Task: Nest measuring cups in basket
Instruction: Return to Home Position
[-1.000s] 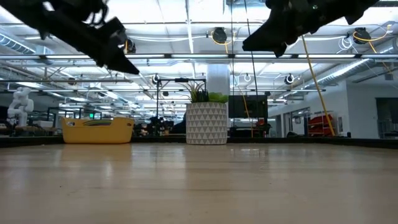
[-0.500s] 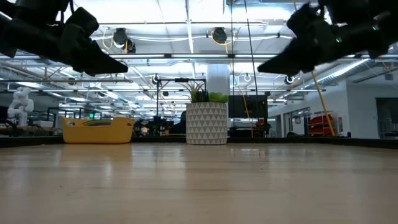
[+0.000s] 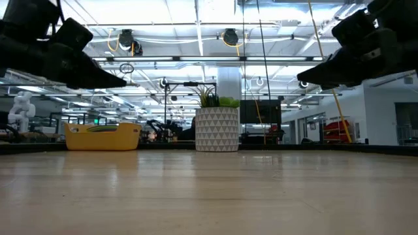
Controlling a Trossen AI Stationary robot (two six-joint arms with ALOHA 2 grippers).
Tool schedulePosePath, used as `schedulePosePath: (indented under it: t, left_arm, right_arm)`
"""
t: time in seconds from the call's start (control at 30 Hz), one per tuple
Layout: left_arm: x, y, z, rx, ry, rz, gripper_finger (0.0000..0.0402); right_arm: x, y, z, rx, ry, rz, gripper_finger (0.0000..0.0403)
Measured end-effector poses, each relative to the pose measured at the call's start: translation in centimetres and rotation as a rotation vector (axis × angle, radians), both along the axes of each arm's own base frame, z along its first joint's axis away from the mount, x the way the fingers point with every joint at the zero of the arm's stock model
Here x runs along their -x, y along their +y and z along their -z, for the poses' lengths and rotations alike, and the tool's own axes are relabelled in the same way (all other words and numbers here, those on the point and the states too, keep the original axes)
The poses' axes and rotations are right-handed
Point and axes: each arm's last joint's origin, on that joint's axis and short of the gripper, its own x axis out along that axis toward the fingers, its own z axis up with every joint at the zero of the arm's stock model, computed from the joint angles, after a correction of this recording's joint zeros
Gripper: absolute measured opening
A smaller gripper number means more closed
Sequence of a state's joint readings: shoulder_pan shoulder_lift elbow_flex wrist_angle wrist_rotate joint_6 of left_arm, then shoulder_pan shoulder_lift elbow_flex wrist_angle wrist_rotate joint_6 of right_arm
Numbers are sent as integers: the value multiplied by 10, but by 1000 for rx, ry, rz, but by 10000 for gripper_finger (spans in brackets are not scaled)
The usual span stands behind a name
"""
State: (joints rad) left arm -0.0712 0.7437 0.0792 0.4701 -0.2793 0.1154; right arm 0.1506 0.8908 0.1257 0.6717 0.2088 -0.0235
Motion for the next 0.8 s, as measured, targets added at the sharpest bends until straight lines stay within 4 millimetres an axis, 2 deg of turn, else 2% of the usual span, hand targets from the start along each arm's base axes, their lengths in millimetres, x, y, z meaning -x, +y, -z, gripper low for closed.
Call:
schedulePosePath:
  t: [0.17, 0.37, 0.8]
  left_arm:
    - [6, 2, 10, -9, -37, 30, 9]
    - [7, 5, 14, -10, -10, 59, 4]
    - [16, 18, 3, -27, -84, 46, 9]
  right_arm:
    - [10, 0, 2, 11, -29, -19, 0]
    - [19, -1, -10, 3, -132, -42, 0]
    - [43, -5, -21, 60, -200, -46, 0]
